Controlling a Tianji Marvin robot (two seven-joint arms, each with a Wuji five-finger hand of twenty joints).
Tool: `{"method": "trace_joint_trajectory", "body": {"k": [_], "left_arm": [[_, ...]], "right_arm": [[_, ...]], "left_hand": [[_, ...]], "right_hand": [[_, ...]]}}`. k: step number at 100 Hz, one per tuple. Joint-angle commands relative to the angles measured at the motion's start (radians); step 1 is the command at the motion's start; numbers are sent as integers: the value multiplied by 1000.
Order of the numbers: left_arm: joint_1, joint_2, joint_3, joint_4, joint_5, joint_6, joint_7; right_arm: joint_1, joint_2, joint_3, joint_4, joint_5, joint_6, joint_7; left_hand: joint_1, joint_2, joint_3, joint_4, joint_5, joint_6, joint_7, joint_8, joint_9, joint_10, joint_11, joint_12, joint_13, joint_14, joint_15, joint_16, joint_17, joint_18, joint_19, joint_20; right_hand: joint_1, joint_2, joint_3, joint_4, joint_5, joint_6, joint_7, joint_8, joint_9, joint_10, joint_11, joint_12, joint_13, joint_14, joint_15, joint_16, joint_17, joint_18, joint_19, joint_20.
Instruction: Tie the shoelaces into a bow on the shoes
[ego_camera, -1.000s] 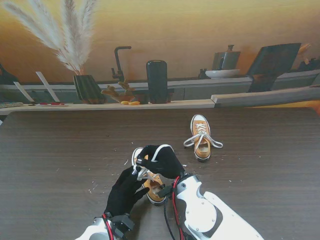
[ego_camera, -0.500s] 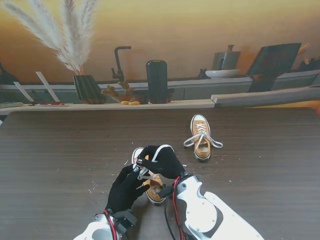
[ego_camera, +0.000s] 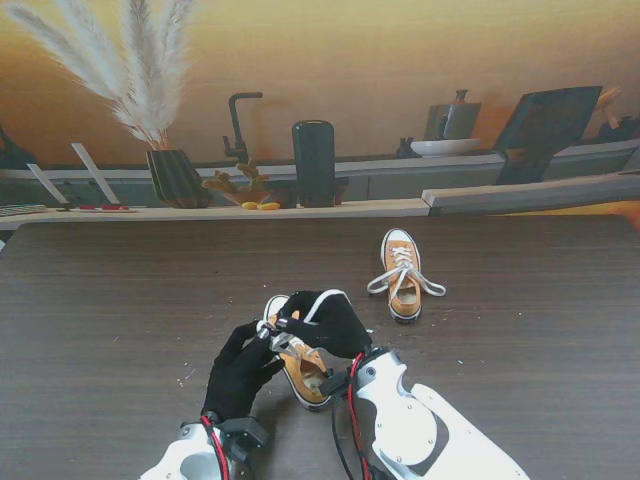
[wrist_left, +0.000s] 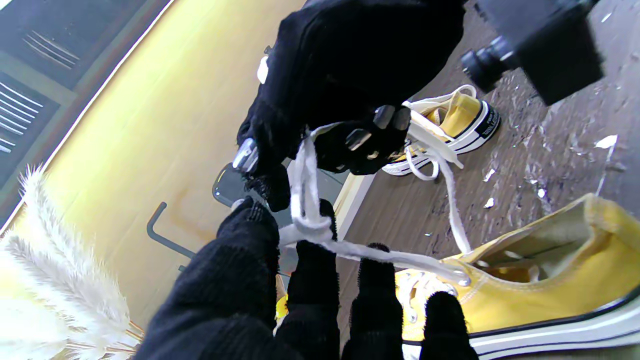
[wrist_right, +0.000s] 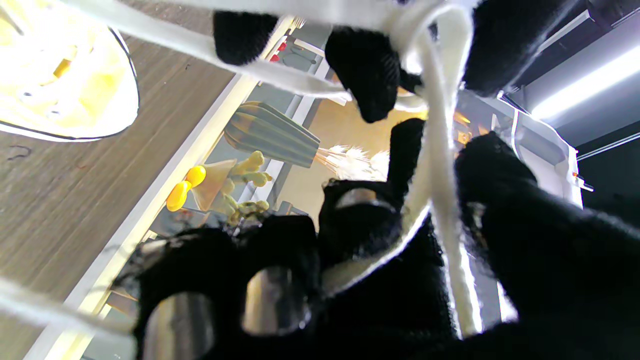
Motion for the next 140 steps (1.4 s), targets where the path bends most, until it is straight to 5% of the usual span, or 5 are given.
{"method": "trace_joint_trajectory", "body": {"k": [1,27,52,94,140], "left_arm": [[0,5,-10,-7,7,-1,-28],[-14,13,-23,4,46,-22,-65],[-14,12,-21,3,24,-61,-64],[-36,-6,-33,14,51,-45,20],[-28,0,-55,33,23,-112,-17]], "right_arm": [[-7,5,2,3,8,-6,16],[-21,8,14,1,27,-8,29],[-50,11,40,-16,87,-6,54],[-90,17,83,-55,135,9,69],[-110,26,117,-73,236,12,130]], "left_hand": [[-55,-59,104,32,-35,-5,64,62,-23,-9,34,45,-16,-3,-5,10,-9,-9,4,14],[-154,-105,274,96,-39,-22,120,176,-2,-15,27,92,3,-8,23,38,-12,-2,-6,2],[-102,-123,307,-13,84,-26,3,134,111,20,-48,-20,73,7,1,5,8,8,-11,-28],[99,20,-188,-13,291,20,-254,-286,219,16,-90,-301,172,-6,24,-39,131,21,35,-34],[217,-19,-97,7,94,-78,-28,-180,230,19,-91,-115,198,-28,65,-46,128,18,40,-46]], "right_hand": [[16,21,-29,4,-22,-45,-1,-7,39,19,-29,-12,15,21,-25,-23,11,30,138,-16],[23,54,-44,5,-40,-67,-11,7,-72,32,-80,-25,14,62,-183,-112,-19,137,-51,-80],[47,130,-72,8,-51,-48,-11,75,-329,89,-268,-158,-81,131,-616,-288,-402,147,-346,-59],[50,161,-50,9,-20,31,-35,125,-527,135,-521,-452,-335,126,-1130,-416,-705,97,-742,-208],[54,170,-56,14,-49,72,-90,61,-413,170,-777,-625,-339,155,-1381,-528,-753,51,-910,-402]]}}
